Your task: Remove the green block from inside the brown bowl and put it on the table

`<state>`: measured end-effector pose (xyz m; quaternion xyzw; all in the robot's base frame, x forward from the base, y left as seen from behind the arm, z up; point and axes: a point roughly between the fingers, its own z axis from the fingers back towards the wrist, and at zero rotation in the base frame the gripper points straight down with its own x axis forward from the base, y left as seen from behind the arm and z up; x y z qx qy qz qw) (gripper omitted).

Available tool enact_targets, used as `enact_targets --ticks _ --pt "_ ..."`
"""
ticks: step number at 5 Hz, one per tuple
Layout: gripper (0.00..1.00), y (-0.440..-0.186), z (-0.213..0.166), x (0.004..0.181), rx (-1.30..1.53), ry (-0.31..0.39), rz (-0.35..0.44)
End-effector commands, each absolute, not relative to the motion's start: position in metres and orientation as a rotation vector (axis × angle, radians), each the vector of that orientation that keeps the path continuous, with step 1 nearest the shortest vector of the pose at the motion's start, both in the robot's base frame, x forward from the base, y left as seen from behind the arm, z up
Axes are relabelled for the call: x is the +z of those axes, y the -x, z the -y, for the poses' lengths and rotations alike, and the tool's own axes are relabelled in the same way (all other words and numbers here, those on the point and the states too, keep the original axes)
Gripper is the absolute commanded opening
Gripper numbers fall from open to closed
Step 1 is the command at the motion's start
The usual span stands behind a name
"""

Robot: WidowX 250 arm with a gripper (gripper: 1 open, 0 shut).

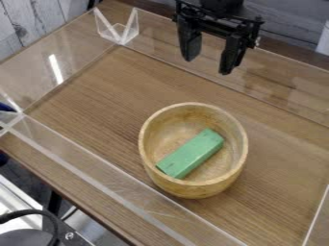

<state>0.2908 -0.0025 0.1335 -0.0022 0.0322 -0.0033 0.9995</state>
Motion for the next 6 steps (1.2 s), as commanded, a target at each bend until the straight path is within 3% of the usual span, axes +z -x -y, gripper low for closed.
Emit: enact_targets --ticks 1,3,6 --pt "1.0 -0.281 0.004 0.123 -0.021 0.002 -0.09" --pt "1.0 -0.251 0.009 0.09 -0.07 -0.005 -0.132" --pt "1.0 -0.246 0.015 0.055 -0.094 -0.009 -0.174"
